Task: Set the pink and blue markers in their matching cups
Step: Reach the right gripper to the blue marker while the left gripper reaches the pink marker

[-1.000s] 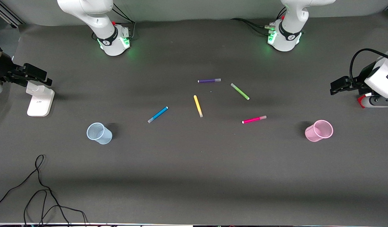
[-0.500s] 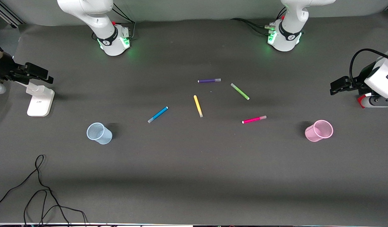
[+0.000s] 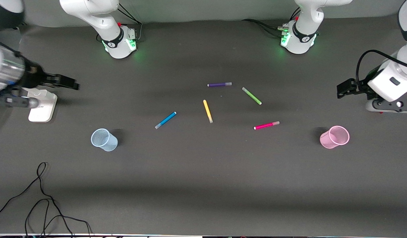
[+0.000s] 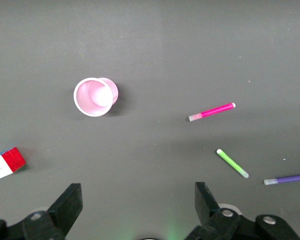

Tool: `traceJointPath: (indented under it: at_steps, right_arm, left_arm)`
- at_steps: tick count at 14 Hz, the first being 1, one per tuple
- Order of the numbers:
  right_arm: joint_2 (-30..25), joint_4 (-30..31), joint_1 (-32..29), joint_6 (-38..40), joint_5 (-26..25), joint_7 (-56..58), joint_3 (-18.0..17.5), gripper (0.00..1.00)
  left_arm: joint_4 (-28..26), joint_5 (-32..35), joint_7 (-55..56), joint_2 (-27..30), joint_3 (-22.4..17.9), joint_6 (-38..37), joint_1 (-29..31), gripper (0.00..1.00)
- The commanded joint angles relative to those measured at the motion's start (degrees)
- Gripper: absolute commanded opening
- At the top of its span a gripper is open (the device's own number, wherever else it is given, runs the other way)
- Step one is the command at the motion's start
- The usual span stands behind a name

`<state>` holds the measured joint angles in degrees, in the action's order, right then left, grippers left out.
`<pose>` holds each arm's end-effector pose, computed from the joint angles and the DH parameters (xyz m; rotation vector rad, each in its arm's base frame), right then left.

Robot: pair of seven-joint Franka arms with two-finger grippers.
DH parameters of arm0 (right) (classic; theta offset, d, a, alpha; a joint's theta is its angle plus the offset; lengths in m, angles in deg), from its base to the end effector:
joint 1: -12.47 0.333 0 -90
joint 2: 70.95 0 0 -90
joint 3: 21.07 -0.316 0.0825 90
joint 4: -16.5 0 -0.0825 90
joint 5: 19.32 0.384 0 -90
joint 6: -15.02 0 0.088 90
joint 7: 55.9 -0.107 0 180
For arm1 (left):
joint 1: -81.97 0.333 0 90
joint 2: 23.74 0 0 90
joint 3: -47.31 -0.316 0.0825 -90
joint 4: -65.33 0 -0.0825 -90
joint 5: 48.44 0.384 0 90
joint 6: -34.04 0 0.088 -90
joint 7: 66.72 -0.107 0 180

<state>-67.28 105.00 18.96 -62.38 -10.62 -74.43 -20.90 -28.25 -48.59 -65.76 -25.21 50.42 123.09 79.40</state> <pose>0.5419 0.0789 0.5865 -3.0037 0.3001 0.4316 0.5539 -0.0550 0.5796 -3.1326 0.1290 0.1643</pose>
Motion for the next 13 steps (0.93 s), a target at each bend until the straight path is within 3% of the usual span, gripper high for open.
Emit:
traceJointPath:
  at_steps: [1, 4, 6, 10, 13]
  right_arm:
    - [4.05, -1.57, 5.44, 0.06, 2.02, -10.35, 0.27, 1.00]
    - [8.01, -1.58, 11.25, -2.13, 3.60, -22.12, 0.27, 1.00]
    - [9.33, -1.57, 11.79, -3.89, 5.61, -26.02, 0.27, 1.00]
    - [15.20, 0.70, 11.88, -10.57, 11.23, -31.04, 0.18, 1.00]
    - [21.10, 0.54, 12.58, -14.17, 14.41, -31.83, 0.27, 1.00]
  left_arm:
    - [0.24, -0.46, 1.06, 0.07, 2.24, -1.42, -0.69, 1.00]
    - [-0.64, -0.81, 9.55, 0.07, 5.84, -1.51, -0.78, 1.00]
    - [-0.82, -1.17, 17.81, 0.06, 7.52, -1.42, -1.30, 1.00]
    - [-1.43, -2.05, 53.53, -0.63, 8.31, -0.02, -6.91, 1.00]
    - [-1.43, -1.96, 67.92, -1.60, 8.31, 1.21, -8.86, 1.00]
